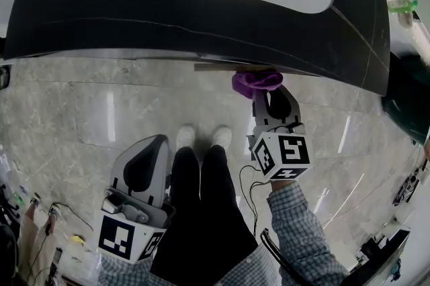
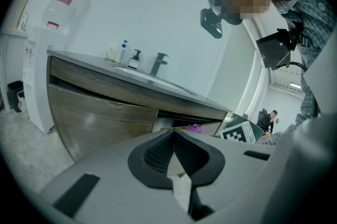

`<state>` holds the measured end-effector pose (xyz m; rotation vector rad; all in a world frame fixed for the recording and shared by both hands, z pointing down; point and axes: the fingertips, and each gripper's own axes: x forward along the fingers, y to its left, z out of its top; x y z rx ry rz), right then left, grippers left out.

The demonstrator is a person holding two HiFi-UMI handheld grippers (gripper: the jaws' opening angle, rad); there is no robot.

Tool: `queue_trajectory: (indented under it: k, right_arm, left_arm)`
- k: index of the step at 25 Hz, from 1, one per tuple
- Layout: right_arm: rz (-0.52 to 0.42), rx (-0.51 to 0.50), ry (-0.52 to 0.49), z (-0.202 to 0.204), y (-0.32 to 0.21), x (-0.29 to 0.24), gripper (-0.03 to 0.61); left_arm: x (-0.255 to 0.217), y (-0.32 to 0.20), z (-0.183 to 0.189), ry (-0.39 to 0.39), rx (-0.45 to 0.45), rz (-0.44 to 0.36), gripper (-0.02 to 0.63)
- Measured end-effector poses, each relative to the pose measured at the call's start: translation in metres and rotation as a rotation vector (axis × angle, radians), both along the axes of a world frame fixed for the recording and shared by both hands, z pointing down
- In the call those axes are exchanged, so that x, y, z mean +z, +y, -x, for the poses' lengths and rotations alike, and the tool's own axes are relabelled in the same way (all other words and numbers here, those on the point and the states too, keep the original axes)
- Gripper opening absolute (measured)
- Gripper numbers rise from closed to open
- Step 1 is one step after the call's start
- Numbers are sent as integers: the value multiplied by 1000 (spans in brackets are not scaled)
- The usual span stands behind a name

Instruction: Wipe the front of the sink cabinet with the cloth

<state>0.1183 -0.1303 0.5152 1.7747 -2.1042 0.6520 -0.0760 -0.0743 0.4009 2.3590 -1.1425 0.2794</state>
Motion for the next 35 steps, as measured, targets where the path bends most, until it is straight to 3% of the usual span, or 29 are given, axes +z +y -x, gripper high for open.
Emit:
queue_trajectory:
  k: [15, 28, 35]
  right_arm:
    - [28, -237, 0, 97, -13, 36, 74]
    - [86, -247, 8, 112, -13, 79, 75]
    - [106, -173, -4, 91, -10, 100, 74]
  left_arm:
    - [23, 5, 29, -2, -43, 36, 11]
    - [39, 5, 45, -19, -69, 51, 11]
    - [51, 7, 51, -41, -80, 61, 11]
